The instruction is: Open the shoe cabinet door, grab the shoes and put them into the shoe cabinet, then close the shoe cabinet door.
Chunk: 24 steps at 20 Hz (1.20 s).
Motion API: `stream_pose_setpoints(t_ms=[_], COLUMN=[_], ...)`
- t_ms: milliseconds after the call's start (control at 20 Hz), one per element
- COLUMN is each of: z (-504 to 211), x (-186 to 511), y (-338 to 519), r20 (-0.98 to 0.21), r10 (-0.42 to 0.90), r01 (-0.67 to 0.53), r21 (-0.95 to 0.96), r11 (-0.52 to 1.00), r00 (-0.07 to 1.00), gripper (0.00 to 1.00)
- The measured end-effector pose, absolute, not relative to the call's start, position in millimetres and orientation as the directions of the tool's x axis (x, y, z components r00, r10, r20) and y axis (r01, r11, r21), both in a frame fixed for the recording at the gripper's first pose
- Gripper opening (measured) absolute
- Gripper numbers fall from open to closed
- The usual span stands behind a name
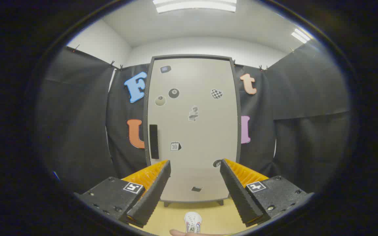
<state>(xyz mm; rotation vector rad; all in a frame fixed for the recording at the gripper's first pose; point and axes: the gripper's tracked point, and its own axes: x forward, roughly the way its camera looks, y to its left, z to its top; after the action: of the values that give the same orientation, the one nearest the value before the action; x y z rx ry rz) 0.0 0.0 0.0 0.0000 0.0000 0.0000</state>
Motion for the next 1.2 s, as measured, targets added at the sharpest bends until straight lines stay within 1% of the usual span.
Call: stream_pose_setpoints(t_ms=[500, 800, 1000, 1200], z=[1, -5, -1, -3], x=[11, 25, 58, 101], y=[9, 29, 53, 79], r20=[0.042, 0.051, 0.077, 0.036], r10=[-0.005, 0.014, 0.041, 0.074], r01=[0.006, -0.014, -0.038, -0.074], r21=[-0.014, -0.015, -0.034, 0.002], r11=[1.0, 1.0, 0.999, 0.997], r00=[0.999, 0.999, 0.996, 0.997], gripper=[0.99, 0.99, 0.99, 0.99])
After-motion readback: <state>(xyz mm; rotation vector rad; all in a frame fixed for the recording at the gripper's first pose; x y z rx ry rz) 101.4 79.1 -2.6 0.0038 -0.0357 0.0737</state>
